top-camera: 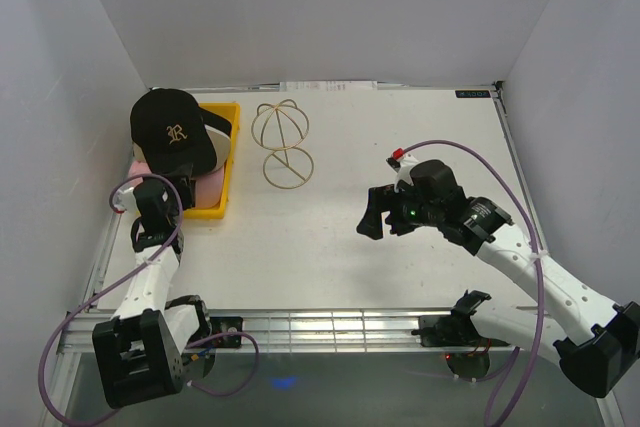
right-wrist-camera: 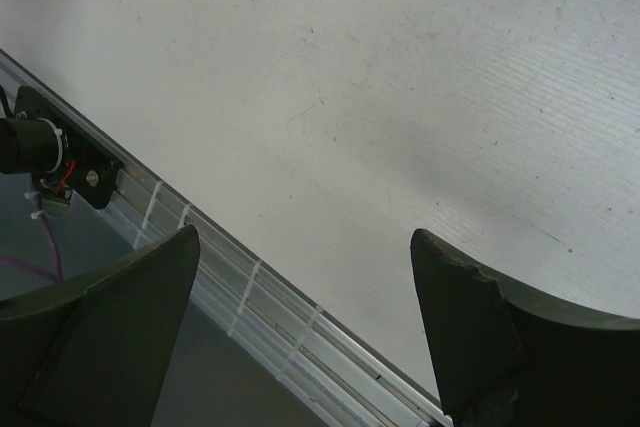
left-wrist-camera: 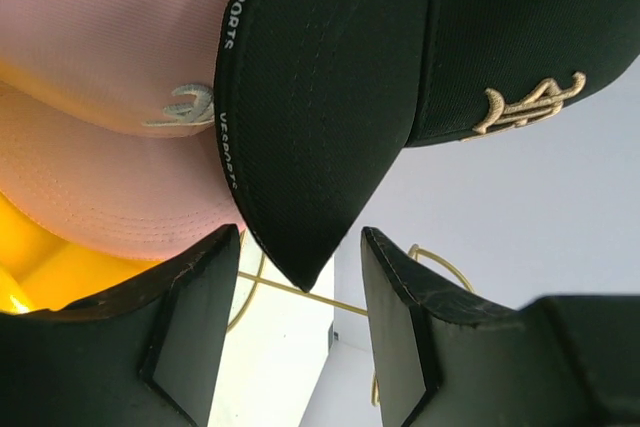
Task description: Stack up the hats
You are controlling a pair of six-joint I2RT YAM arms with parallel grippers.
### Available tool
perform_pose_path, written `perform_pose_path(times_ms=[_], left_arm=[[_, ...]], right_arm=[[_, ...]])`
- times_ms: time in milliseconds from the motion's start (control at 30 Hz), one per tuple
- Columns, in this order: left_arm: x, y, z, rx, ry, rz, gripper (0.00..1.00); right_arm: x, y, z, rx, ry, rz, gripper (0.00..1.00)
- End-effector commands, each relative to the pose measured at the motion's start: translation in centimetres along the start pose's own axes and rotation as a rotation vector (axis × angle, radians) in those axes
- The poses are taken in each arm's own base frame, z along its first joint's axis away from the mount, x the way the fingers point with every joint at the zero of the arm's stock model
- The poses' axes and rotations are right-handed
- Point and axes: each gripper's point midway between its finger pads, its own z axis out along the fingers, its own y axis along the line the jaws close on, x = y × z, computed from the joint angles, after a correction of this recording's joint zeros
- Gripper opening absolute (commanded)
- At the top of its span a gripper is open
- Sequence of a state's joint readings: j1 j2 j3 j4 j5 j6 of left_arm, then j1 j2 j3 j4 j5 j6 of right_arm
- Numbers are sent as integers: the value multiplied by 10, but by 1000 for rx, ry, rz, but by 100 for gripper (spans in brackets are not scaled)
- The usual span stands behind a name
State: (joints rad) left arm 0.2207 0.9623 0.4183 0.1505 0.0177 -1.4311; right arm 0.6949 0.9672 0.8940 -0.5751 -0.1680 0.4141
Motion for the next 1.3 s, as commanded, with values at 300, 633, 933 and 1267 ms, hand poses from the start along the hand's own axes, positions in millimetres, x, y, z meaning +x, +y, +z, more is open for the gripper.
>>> perform_pose_path(times_ms=[300,633,933,1267], left_arm=[[-7,-7,5,34,-32,-7,60],[-7,-10,7,40,-30,-6,56],[-7,-13,11,42,-30,-7,50],[-8,-20,10,58,-32,-9,36]], right_arm=[[-19,10,-2,-33,-42,-29,91],[-19,10,0,-37,-42,-22,91],[-18,12,0,-42,-41,-19,91],[-18,12,-1,-48,-44,-13,91]])
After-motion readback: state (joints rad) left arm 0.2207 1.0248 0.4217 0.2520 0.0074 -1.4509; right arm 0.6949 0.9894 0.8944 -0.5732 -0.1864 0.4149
